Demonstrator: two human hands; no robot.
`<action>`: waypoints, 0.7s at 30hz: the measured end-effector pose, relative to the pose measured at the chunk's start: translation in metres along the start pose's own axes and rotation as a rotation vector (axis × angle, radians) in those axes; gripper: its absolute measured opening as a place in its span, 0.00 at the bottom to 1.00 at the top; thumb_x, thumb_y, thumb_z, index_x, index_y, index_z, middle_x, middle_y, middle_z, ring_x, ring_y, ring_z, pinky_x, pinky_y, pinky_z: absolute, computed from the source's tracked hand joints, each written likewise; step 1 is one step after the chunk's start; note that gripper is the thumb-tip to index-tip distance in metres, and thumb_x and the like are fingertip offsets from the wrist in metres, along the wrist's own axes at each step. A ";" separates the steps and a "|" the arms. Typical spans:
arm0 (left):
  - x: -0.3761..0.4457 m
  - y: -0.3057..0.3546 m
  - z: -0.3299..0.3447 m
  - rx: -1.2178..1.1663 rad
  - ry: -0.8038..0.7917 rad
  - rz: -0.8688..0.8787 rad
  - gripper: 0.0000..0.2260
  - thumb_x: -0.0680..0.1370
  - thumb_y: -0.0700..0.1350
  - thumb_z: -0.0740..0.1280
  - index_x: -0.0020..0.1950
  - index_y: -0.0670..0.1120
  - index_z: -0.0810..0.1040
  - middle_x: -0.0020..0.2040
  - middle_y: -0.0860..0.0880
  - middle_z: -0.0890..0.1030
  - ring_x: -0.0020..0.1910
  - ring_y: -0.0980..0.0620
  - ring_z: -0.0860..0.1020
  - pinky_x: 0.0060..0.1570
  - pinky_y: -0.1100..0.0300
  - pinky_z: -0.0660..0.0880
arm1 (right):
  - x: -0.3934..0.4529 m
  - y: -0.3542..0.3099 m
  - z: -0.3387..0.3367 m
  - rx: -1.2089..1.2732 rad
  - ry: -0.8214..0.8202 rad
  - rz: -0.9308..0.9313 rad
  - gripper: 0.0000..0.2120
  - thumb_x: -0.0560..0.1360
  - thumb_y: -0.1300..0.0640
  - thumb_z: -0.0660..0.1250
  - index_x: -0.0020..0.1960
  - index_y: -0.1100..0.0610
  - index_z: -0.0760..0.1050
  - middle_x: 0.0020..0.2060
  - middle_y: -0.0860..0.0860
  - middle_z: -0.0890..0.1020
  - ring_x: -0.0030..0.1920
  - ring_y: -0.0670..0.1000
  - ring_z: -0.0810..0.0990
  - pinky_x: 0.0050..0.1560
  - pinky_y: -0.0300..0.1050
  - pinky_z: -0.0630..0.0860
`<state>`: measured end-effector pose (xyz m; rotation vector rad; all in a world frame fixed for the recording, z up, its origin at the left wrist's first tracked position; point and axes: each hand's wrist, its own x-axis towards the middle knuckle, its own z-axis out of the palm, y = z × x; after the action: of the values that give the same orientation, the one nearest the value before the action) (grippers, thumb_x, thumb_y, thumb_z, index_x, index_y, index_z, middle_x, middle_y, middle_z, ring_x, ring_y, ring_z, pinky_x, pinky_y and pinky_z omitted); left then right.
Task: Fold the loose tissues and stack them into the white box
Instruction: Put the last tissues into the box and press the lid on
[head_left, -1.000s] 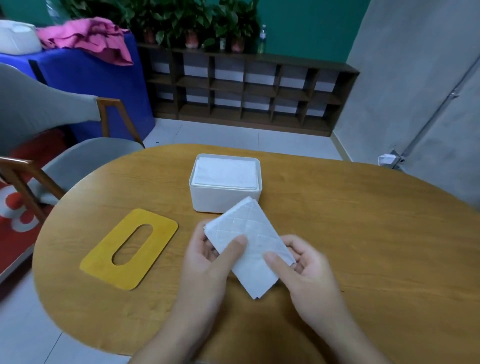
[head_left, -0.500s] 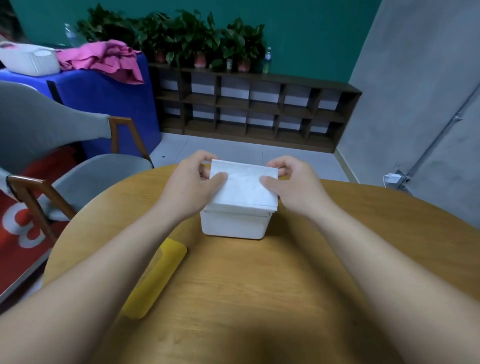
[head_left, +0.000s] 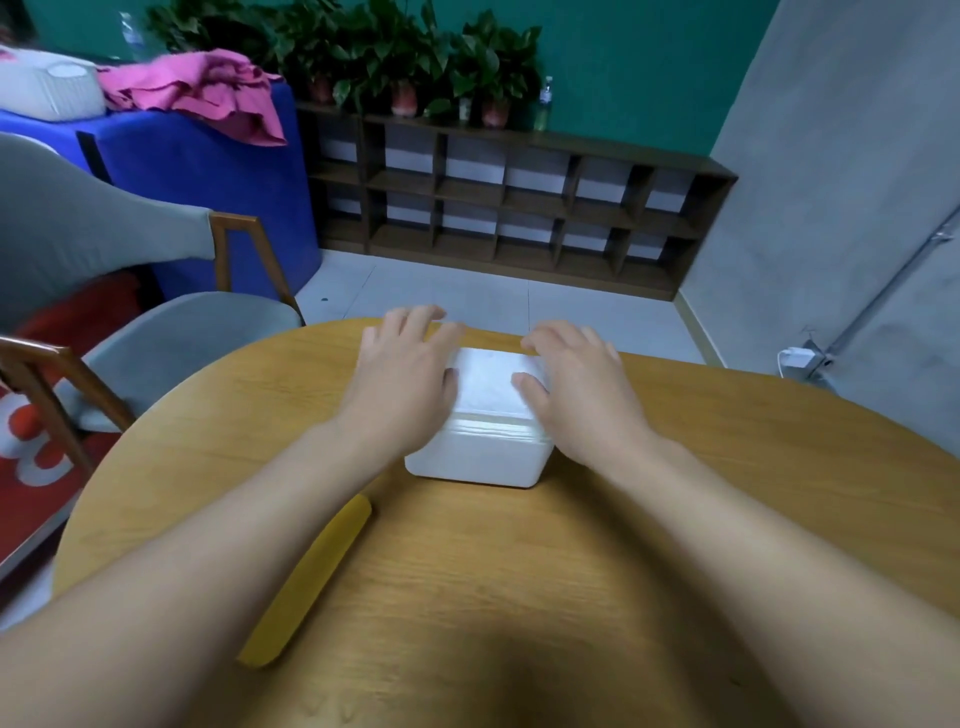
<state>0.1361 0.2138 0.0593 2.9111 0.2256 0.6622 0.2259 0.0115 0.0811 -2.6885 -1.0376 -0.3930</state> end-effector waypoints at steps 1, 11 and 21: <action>0.001 0.001 0.001 -0.060 -0.001 0.080 0.21 0.87 0.47 0.61 0.80 0.50 0.72 0.83 0.46 0.68 0.84 0.44 0.62 0.79 0.44 0.61 | 0.000 -0.001 0.000 0.020 -0.002 -0.040 0.22 0.87 0.45 0.63 0.78 0.53 0.73 0.78 0.50 0.74 0.79 0.55 0.69 0.79 0.54 0.63; -0.014 0.013 0.017 -0.045 -0.464 0.107 0.49 0.78 0.78 0.33 0.91 0.47 0.45 0.91 0.50 0.45 0.88 0.56 0.39 0.88 0.49 0.43 | -0.032 -0.013 0.026 0.026 -0.391 -0.158 0.52 0.81 0.23 0.49 0.89 0.56 0.37 0.89 0.49 0.39 0.87 0.46 0.33 0.88 0.53 0.38; -0.002 0.021 -0.001 0.023 -0.702 0.089 0.57 0.70 0.84 0.32 0.89 0.48 0.36 0.89 0.49 0.34 0.86 0.55 0.31 0.87 0.46 0.36 | -0.031 -0.014 0.020 0.002 -0.447 -0.174 0.65 0.72 0.15 0.57 0.89 0.57 0.36 0.89 0.50 0.40 0.88 0.47 0.35 0.88 0.52 0.37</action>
<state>0.1360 0.1932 0.0627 2.9693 0.0163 -0.3724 0.1976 0.0092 0.0535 -2.7568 -1.3906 0.1951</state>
